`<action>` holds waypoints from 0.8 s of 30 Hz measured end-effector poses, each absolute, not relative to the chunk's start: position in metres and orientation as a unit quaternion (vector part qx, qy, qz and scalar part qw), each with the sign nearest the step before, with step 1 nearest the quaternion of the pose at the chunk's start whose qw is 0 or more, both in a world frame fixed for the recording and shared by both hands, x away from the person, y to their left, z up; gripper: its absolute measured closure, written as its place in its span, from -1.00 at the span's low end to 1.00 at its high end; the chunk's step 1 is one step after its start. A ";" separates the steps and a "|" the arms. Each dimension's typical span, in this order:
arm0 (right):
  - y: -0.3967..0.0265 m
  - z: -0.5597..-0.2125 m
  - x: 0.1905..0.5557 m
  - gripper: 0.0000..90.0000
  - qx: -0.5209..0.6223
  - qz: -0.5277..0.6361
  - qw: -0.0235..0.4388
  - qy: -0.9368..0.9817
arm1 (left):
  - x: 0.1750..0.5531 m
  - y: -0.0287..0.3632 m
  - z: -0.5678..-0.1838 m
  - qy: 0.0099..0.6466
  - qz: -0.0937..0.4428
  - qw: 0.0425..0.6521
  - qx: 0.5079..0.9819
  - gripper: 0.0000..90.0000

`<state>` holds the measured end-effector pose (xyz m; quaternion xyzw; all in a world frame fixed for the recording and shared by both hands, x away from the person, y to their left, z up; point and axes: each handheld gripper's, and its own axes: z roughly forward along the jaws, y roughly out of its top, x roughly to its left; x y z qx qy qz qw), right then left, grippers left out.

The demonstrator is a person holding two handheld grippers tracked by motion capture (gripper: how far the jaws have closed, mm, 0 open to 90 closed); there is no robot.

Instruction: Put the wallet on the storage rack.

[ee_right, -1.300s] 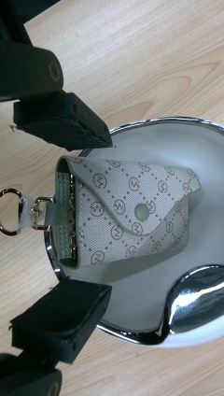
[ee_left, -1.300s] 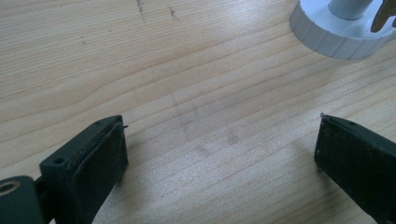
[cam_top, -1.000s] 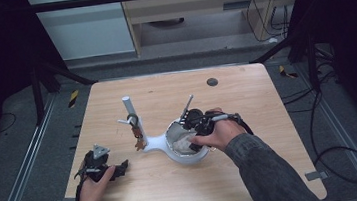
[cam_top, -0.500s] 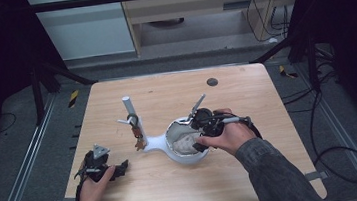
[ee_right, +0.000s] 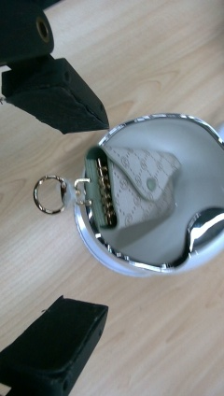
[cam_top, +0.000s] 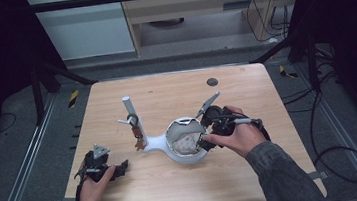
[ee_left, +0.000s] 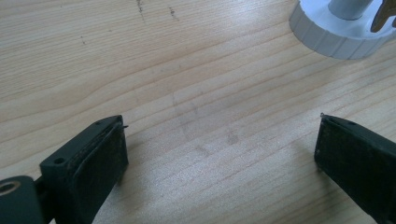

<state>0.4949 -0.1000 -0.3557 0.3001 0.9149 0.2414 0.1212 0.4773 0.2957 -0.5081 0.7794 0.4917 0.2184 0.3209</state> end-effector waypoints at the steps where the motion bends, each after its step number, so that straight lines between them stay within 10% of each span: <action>1: -0.104 -0.355 0.494 -0.80 0.304 0.251 0.130 0.910 | 0.477 0.296 -0.508 0.492 0.218 0.321 0.780 -0.96; 24: -0.177 -0.386 0.477 -0.76 0.368 0.329 0.208 0.844 | 0.477 0.295 -0.508 0.492 0.218 0.321 0.779 -0.96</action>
